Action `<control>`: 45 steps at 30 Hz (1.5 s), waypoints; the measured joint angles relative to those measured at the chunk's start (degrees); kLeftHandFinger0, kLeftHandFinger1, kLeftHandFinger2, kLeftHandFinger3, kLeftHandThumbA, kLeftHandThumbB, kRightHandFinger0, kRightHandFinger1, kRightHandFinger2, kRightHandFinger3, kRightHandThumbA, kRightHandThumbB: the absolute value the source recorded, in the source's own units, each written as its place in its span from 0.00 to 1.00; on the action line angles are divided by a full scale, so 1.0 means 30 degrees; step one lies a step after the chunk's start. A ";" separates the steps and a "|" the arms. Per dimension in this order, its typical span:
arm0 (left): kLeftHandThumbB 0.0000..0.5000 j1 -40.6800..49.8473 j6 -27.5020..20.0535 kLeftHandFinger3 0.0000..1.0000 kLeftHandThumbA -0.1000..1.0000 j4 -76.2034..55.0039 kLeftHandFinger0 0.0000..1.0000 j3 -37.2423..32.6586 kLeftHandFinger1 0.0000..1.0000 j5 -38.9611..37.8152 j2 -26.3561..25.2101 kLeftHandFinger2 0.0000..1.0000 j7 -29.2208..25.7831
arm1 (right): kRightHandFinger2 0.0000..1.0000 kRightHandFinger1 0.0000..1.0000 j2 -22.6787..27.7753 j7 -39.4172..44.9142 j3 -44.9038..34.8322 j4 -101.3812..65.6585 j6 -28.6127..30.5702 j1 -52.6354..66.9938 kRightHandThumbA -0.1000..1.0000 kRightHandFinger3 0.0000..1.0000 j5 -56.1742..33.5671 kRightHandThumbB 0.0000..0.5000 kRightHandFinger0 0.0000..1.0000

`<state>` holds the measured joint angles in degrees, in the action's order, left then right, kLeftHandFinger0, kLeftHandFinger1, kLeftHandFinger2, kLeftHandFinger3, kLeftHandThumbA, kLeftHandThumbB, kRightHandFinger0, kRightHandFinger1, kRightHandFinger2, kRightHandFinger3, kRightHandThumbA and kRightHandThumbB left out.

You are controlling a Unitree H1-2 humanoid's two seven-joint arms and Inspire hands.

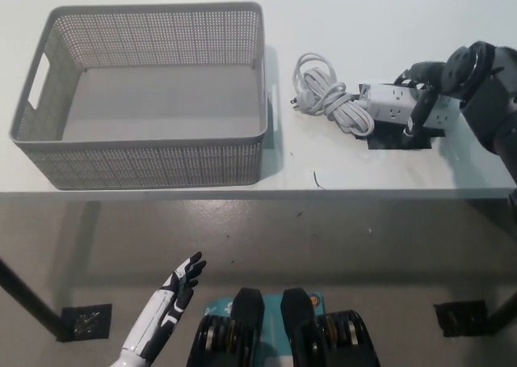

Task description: Use the right hand to pick up a power strip and put it into a container on the left side

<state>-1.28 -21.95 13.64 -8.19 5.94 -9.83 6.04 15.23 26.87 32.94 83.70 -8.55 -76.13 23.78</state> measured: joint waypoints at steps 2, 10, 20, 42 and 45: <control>0.37 0.0012 -0.0043 1.00 1.00 -0.0001 1.00 -0.0050 1.00 0.0007 0.0000 1.00 0.0070 | 1.00 1.00 -0.0053 -0.0357 -0.0178 -0.0005 -0.0215 0.0378 1.00 1.00 0.0002 0.76 1.00; 0.33 -0.0018 -0.0043 1.00 1.00 -0.0005 1.00 -0.0181 1.00 0.0047 -0.0045 1.00 0.0299 | 1.00 1.00 -0.0137 -0.3386 -0.3162 -0.0198 0.0355 0.1379 0.32 1.00 -0.0655 0.39 1.00; 0.38 -0.0593 -0.0019 1.00 0.98 0.0013 1.00 -0.0245 1.00 0.0171 -0.0084 1.00 0.0396 | 0.46 0.42 -0.0427 -0.7820 -0.5647 -0.0199 0.1981 0.2314 0.11 0.27 -0.1262 0.36 0.27; 0.41 -0.0909 -0.0022 1.00 1.00 0.0023 1.00 -0.0289 1.00 0.0247 -0.0392 1.00 0.0836 | 0.71 0.48 -0.0496 -0.9370 -0.7096 -0.0031 0.2447 0.2518 0.10 0.40 -0.2033 0.35 0.11; 0.39 -0.0943 -0.0022 1.00 1.00 0.0026 1.00 -0.0284 1.00 0.0255 -0.0426 1.00 0.0866 | 0.80 0.53 -0.0581 -0.9341 -0.6879 0.0010 0.2520 0.2233 0.09 0.59 -0.2017 0.28 0.12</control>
<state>-4.11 -22.01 13.72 -9.05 6.71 -11.11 8.63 13.49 -1.15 12.30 83.73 -0.99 -69.44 17.73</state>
